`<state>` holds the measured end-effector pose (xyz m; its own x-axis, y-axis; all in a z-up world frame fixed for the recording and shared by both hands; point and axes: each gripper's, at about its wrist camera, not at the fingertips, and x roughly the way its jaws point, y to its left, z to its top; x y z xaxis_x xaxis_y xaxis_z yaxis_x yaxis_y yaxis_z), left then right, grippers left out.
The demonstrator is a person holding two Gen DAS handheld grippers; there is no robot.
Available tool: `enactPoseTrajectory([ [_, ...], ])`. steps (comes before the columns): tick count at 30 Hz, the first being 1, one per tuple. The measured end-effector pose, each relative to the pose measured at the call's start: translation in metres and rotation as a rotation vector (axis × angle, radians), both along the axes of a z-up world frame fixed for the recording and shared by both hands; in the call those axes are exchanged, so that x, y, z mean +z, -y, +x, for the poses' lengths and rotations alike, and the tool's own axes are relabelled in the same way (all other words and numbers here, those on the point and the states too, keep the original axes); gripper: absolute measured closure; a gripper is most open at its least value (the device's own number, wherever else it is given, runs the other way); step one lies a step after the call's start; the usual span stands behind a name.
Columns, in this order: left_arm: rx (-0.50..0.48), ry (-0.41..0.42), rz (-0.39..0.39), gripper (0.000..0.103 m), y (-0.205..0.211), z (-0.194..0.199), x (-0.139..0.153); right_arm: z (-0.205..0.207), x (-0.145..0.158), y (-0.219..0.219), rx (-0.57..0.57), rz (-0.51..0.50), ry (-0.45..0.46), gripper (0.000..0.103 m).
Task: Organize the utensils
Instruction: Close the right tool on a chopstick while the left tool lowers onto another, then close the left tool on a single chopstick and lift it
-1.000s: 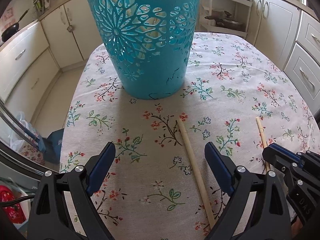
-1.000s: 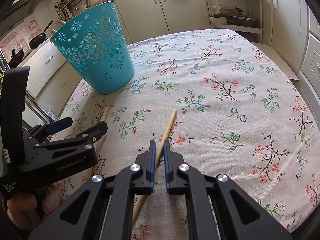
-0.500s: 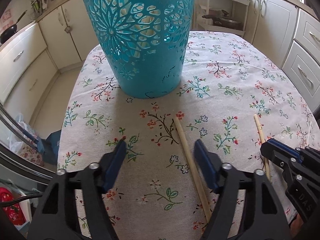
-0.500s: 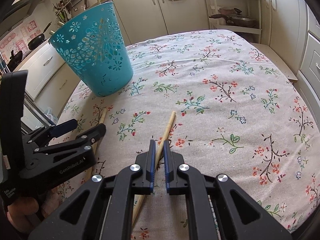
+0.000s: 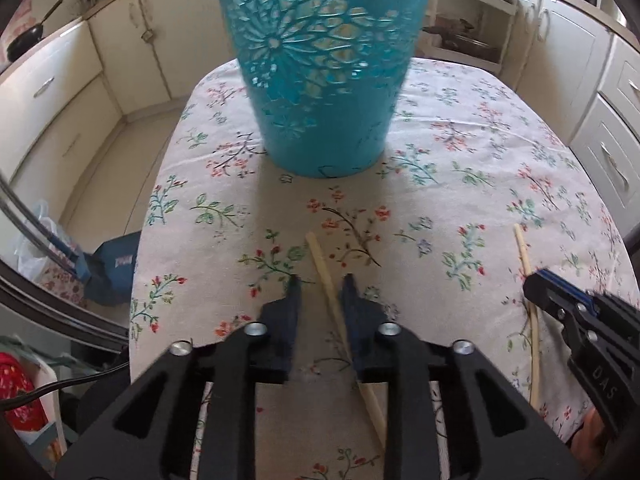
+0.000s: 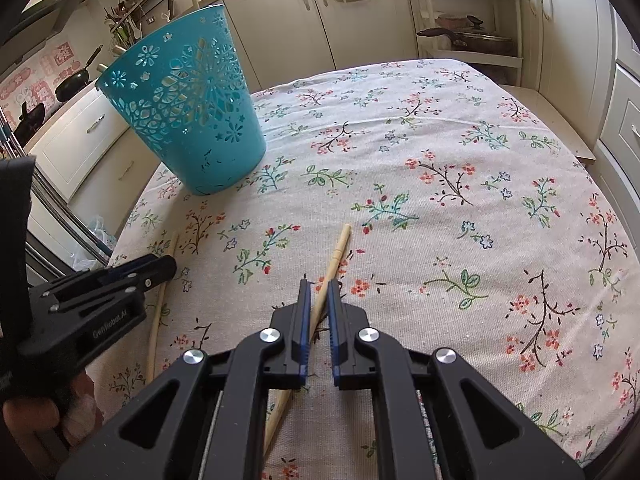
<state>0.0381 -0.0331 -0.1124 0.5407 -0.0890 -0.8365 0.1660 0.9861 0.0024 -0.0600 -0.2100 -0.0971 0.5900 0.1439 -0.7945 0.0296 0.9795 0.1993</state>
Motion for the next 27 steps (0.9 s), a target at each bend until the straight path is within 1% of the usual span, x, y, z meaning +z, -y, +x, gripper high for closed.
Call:
enactPoseTrajectory([
  [2,-0.004,0.01,0.004,0.081,0.0,0.003,0.0,0.0,0.0,-0.001,0.001,-0.006,0.003,0.094],
  [3,-0.007,0.012,-0.004,0.089,-0.001,0.004,-0.001,0.0,-0.001,-0.002,0.002,-0.01,0.006,0.094],
  [4,-0.013,0.012,-0.02,0.096,-0.002,0.004,-0.001,0.001,-0.001,-0.002,0.001,-0.012,0.007,0.094],
  [8,-0.027,-0.003,-0.079,0.098,-0.011,0.002,-0.001,0.001,-0.001,-0.002,0.001,-0.014,0.008,0.094],
  [11,-0.042,-0.016,-0.072,0.097,-0.014,-0.001,-0.002,0.001,-0.001,-0.002,0.003,-0.015,0.009,0.093],
  [12,-0.046,-0.023,-0.066,0.097,-0.015,0.0,-0.002,0.001,-0.001,-0.002,0.003,-0.014,0.009,0.093],
  [15,-0.061,-0.047,-0.028,0.09,-0.011,0.007,-0.001,0.001,-0.001,-0.003,0.002,-0.015,0.009,0.093],
  [17,-0.061,-0.041,0.037,0.076,-0.007,0.011,-0.001,0.002,-0.001,-0.003,0.002,-0.017,0.011,0.093],
  [18,-0.059,-0.038,0.046,0.072,-0.007,0.012,-0.001,0.002,-0.001,-0.003,0.003,-0.018,0.012,0.093],
  [20,-0.076,-0.042,0.028,0.075,-0.009,0.015,-0.001,0.002,-0.001,-0.003,0.004,-0.021,0.016,0.093],
  [21,-0.087,-0.043,0.02,0.088,-0.01,0.015,-0.001,0.002,-0.001,-0.003,0.005,-0.024,0.017,0.093],
  [22,-0.094,-0.042,0.027,0.097,-0.01,0.015,-0.001,0.003,-0.001,-0.004,0.006,-0.025,0.019,0.093],
  [27,-0.092,-0.065,0.004,0.098,-0.018,0.01,0.001,0.002,-0.001,-0.006,0.013,-0.031,0.031,0.089],
])
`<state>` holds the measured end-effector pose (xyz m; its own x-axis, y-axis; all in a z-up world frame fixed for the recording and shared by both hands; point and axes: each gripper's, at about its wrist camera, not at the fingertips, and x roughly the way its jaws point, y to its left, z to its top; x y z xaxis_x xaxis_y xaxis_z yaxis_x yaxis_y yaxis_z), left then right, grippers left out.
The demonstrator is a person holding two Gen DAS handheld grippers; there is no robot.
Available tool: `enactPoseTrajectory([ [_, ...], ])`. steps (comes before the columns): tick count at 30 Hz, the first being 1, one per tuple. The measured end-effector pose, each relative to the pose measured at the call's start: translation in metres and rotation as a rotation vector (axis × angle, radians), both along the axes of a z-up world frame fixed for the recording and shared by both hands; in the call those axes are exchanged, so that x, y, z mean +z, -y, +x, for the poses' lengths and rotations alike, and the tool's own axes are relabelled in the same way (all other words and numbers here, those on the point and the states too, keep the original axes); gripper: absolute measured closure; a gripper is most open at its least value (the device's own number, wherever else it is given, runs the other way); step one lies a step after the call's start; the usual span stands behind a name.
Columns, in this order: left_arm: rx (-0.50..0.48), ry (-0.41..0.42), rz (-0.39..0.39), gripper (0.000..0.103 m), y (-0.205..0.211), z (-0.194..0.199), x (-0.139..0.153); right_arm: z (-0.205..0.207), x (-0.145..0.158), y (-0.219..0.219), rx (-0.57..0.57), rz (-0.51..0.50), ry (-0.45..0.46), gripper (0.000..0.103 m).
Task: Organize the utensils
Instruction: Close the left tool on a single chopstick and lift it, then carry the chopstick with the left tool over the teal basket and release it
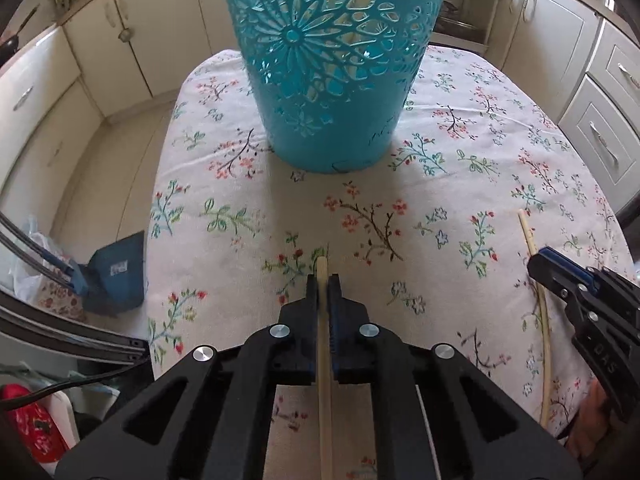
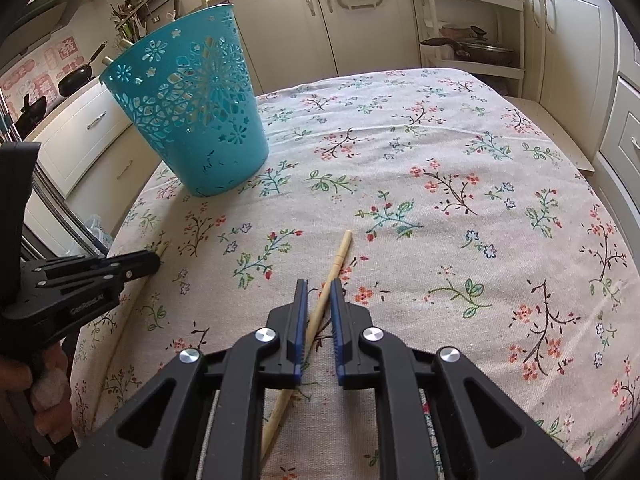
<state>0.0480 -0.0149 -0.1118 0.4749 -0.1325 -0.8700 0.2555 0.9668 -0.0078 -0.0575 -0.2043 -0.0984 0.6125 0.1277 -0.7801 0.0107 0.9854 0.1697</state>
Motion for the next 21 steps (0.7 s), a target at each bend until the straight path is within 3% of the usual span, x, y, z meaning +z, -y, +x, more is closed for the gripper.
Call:
enactPoseTrajectory([
  [5,-0.005,-0.053,-0.053,0.098,-0.007,-0.015,0.0,-0.002,-0.001,-0.007,0.024,-0.03,0.019,0.078],
  [9,-0.022,-0.08,-0.106,0.098,-0.009,-0.027,0.005,-0.002,-0.002,-0.014,0.043,-0.077,0.029,0.075],
  [12,-0.024,-0.046,-0.151,0.098,-0.011,-0.035,0.023,-0.001,-0.002,-0.011,0.039,-0.058,0.031,0.075],
  [21,-0.033,0.152,-0.272,0.098,-0.023,-0.048,0.121,-0.004,-0.002,-0.012,0.037,-0.064,0.036,0.074],
])
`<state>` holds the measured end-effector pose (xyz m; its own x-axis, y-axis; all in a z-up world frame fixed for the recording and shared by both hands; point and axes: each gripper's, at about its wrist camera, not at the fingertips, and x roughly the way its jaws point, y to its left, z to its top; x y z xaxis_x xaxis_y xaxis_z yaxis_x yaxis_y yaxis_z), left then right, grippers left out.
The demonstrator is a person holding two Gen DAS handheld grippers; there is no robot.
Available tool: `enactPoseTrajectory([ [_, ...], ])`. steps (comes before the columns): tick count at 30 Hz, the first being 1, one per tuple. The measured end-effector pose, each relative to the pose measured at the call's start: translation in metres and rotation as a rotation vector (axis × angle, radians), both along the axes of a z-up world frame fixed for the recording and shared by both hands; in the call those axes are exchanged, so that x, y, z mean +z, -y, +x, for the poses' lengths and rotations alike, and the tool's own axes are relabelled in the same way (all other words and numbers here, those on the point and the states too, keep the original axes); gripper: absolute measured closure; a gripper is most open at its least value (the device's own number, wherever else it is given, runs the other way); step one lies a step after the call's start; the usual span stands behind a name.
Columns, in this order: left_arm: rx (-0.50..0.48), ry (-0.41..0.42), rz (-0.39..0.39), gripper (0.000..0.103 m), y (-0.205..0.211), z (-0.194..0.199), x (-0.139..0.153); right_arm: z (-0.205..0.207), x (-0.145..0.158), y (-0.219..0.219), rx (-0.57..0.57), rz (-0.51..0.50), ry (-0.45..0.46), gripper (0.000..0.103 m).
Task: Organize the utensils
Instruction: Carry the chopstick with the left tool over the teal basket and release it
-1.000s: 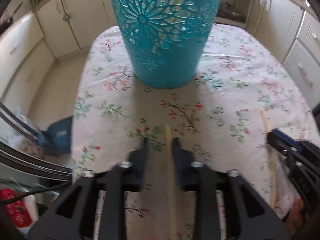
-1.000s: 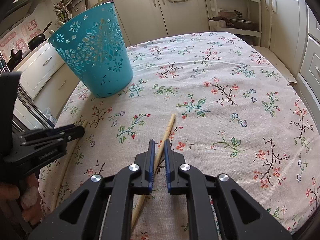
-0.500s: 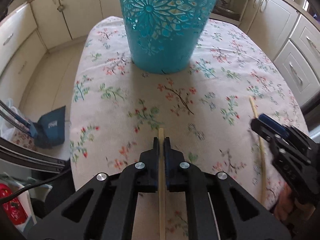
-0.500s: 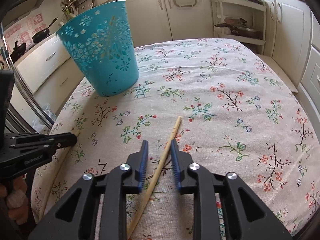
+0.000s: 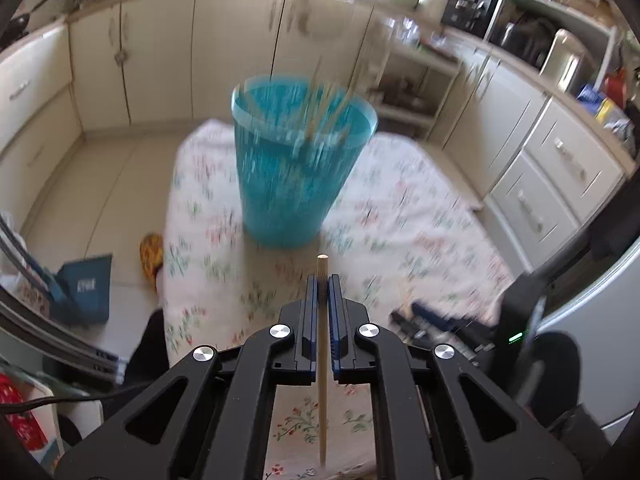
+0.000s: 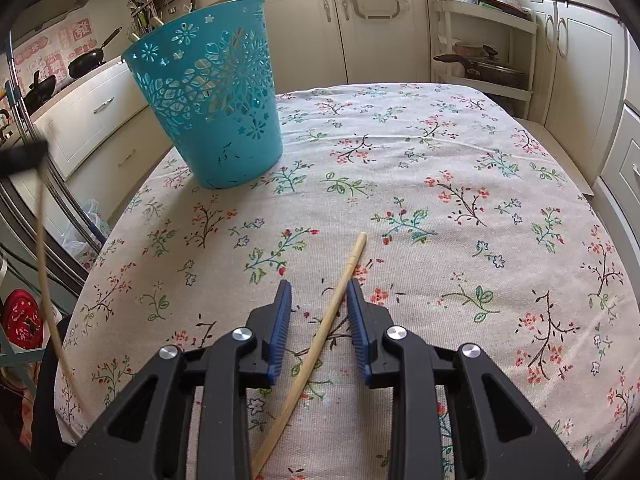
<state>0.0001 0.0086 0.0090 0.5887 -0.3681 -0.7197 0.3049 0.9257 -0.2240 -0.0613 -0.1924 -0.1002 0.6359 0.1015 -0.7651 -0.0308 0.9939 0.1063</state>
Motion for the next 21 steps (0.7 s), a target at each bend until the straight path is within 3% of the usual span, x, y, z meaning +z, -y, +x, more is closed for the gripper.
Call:
enactPoseTrajectory([
  [5,-0.004,0.101,-0.041,0.098,-0.001,-0.009,0.047,0.0,0.0,0.0,-0.003,0.003,0.001,0.074],
  [21,0.027,0.296,-0.096,0.098,-0.008,-0.019,0.142,-0.002,0.0,0.002,-0.007,0.008,0.0,0.074],
])
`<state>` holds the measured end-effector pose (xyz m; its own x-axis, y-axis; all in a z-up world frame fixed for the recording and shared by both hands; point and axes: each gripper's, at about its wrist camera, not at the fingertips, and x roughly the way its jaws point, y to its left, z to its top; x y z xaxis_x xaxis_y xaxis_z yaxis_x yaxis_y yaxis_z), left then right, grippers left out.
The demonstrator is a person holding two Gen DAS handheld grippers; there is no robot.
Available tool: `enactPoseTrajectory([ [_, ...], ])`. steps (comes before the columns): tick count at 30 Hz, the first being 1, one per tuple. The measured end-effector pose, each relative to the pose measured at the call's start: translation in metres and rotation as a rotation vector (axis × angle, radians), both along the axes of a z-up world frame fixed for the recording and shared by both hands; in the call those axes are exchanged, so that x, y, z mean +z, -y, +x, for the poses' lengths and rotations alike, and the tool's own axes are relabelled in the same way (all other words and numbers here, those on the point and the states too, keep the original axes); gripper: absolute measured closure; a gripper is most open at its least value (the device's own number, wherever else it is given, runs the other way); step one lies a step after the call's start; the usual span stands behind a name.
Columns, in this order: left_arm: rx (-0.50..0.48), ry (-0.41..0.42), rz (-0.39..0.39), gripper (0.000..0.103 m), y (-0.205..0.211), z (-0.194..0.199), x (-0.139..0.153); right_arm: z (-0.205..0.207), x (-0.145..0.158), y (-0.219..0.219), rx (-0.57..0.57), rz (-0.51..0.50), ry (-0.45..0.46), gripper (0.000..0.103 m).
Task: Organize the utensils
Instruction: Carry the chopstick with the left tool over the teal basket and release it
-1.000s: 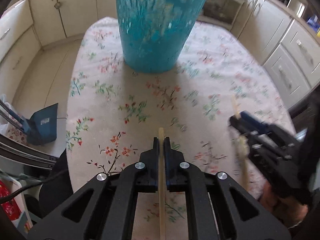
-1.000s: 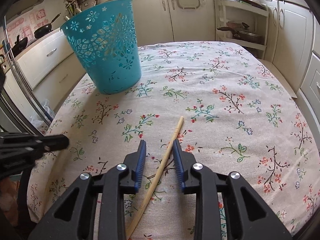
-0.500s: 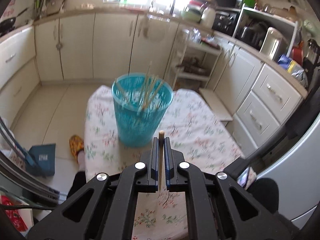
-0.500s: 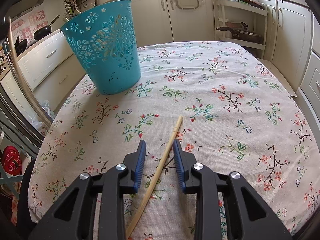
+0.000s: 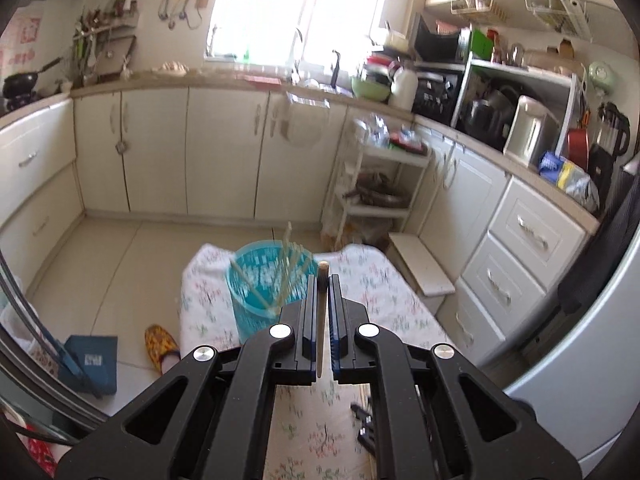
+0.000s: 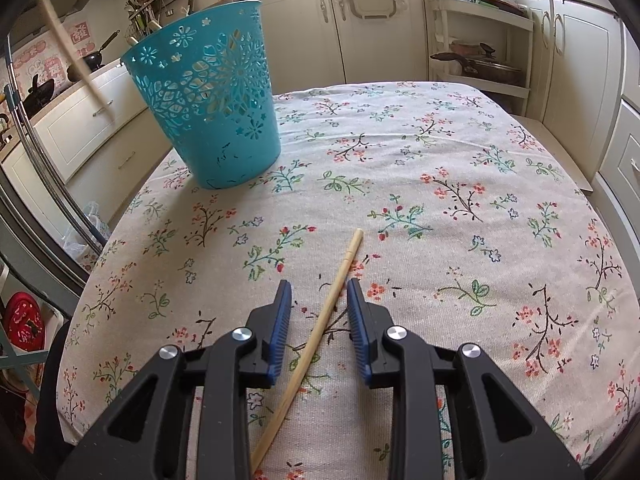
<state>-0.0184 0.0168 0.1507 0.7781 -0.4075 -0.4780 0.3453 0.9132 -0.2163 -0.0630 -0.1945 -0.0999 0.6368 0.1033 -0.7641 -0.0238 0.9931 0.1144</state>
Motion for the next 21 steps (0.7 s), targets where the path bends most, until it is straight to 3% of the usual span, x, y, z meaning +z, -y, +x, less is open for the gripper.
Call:
enactPoseTrajectory([
  [5,0.033,0.077,-0.05,0.098,-0.009,0.009,0.033,0.001,0.0,0.0,0.001,0.007,0.0,0.071],
  [10,0.099,0.133,-0.065,0.098,-0.01,0.03,0.04,0.002,0.0,-0.002,0.005,0.004,0.0,0.069],
  [15,0.171,0.209,-0.01,0.098,0.006,0.062,0.023,0.004,0.0,-0.003,0.011,0.006,-0.003,0.068],
  [21,0.204,0.118,0.074,0.098,0.031,0.121,-0.025,0.004,-0.001,-0.002,0.013,0.017,-0.006,0.068],
])
